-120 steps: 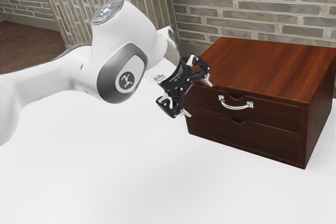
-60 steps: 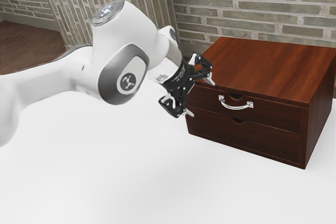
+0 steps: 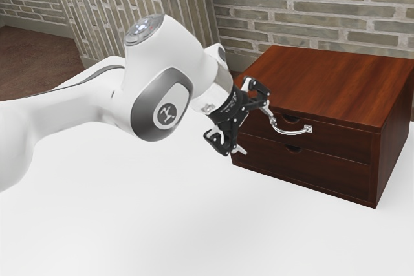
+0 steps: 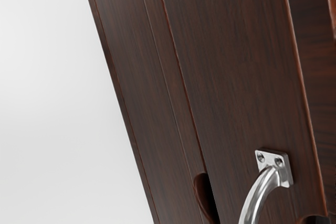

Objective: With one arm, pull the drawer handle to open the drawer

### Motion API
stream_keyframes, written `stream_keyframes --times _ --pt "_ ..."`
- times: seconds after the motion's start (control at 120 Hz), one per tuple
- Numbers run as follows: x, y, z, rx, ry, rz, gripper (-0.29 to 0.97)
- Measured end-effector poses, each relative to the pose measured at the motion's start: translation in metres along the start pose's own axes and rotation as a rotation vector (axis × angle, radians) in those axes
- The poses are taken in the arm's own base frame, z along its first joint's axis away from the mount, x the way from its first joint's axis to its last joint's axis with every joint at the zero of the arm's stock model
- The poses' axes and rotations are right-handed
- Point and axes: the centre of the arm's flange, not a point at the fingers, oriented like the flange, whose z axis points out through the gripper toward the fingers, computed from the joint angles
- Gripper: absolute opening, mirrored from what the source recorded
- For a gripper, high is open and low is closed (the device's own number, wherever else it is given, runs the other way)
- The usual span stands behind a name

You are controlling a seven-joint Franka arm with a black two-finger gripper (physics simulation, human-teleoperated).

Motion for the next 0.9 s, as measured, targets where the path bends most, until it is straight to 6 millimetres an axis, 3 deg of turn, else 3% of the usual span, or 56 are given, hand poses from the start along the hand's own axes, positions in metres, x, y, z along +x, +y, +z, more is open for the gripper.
stream_keyframes --times 0.342,0.7,0.9 --pt "-0.013 0.001 0.011 -0.005 -0.013 0.015 0.68" --pt "-0.008 0.0 0.023 -0.001 -0.013 0.006 0.68" --pt "-0.017 0.001 0.029 -0.002 -0.021 0.017 0.68"
